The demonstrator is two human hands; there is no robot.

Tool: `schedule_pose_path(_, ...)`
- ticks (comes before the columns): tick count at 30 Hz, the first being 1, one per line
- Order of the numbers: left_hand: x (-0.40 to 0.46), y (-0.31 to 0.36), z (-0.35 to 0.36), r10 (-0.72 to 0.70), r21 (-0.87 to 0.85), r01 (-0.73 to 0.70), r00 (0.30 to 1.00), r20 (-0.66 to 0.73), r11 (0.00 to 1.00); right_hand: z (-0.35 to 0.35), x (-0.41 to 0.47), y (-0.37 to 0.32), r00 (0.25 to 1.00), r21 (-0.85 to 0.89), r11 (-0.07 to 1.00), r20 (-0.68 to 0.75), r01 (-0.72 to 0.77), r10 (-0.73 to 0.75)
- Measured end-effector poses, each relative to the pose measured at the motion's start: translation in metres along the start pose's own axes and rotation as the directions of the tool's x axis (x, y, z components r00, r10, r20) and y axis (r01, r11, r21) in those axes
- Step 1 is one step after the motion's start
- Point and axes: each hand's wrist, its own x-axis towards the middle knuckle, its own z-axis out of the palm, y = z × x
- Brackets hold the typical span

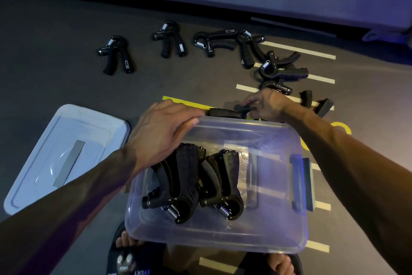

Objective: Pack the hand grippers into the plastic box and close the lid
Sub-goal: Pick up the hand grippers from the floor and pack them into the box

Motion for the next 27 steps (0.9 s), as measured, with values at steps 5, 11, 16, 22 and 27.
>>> schedule_pose_path(5, 0.000, 0.000, 0.001, 0.006, -0.002, -0.006, 1.000, -0.024, 1.000, 0.002, 0.015, 0.013, 0.999, -0.131, 0.991, 0.041, 0.015, -0.010)
schedule_pose_path(11, 0.000, 0.002, 0.000, 0.001, -0.023, -0.003, 0.998, -0.056, 1.000, 0.003, 0.025, 0.010, 0.998, -0.289, 0.956, 0.057, 0.054, -0.039)
schedule_pose_path(16, 0.000, 0.002, 0.002, -0.003, -0.030, 0.001, 0.999, -0.052, 1.000, 0.005, 0.028, 0.011, 0.995, -0.364, 0.927, 0.041, 0.095, -0.086)
schedule_pose_path(22, -0.001, 0.005, -0.002, -0.007, -0.010, 0.007, 0.999, -0.034, 1.000, -0.005, 0.018, 0.014, 0.987, -0.309, 0.951, -0.138, 0.031, -0.077)
schedule_pose_path(27, -0.001, 0.007, -0.003, 0.001, 0.008, -0.001, 0.999, -0.038, 1.000, -0.024, -0.009, 0.008, 0.898, -0.225, 0.974, -0.428, 0.006, -0.104)
